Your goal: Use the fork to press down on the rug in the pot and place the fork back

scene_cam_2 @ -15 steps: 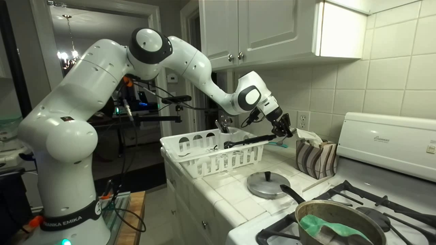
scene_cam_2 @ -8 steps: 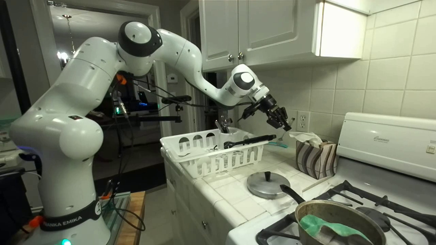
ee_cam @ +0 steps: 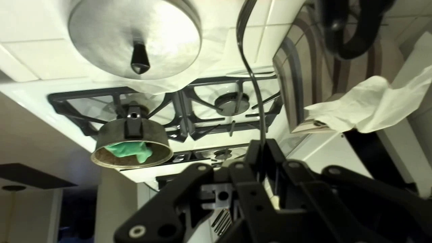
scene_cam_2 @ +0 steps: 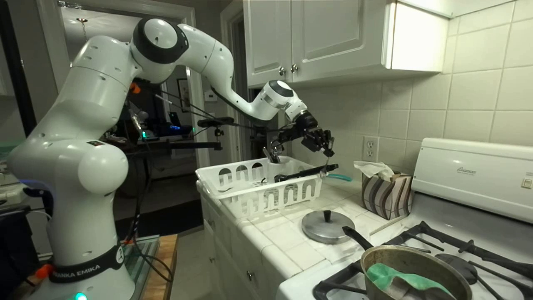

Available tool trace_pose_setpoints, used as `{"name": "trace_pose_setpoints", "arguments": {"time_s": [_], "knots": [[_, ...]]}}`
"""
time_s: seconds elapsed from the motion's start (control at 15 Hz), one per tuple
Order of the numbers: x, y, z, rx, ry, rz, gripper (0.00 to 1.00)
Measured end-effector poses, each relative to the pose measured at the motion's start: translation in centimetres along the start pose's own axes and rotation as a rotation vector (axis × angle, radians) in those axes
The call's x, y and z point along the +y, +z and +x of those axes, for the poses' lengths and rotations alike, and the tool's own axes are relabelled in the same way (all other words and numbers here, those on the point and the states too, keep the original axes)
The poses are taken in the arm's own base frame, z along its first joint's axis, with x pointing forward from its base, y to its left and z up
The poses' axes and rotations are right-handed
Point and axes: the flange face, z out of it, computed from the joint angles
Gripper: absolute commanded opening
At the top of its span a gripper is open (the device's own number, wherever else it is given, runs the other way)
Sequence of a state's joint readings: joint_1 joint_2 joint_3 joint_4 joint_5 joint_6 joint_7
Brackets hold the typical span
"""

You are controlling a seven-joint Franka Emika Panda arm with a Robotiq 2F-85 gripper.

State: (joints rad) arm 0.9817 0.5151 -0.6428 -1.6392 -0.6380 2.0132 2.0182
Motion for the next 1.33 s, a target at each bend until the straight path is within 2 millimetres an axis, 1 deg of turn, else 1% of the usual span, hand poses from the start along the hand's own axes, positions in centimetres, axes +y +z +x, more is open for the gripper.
{"name": "trace_pose_setpoints", "arguments": {"time_s": [0.13,0.2,0.33,0.47,0.6,0.67,0.8,0.87,0.93,1.0,1.13,1.33], "knots": [[1.7,-0.1,0.4,0.077,0.065,-0.051,0.02],[2.7,-0.2,1.0,0.128,0.095,-0.078,0.02],[4.7,-0.2,2.9,0.231,0.146,-0.146,0.02],[6.5,-0.1,4.9,0.287,0.182,-0.208,0.02],[8.2,0.8,6.4,0.284,0.21,-0.242,0.02],[8.9,1.6,6.9,0.259,0.22,-0.239,0.08],[10.0,3.4,8.1,0.178,0.232,-0.205,0.08],[10.6,3.9,8.7,0.159,0.237,-0.2,0.08],[11.0,4.0,9.0,0.151,0.24,-0.198,0.08],[11.2,3.8,9.0,0.148,0.238,-0.194,0.02],[11.3,3.4,8.6,0.144,0.232,-0.188,0.02],[12.2,4.0,8.7,0.188,0.247,-0.25,0.02]]}}
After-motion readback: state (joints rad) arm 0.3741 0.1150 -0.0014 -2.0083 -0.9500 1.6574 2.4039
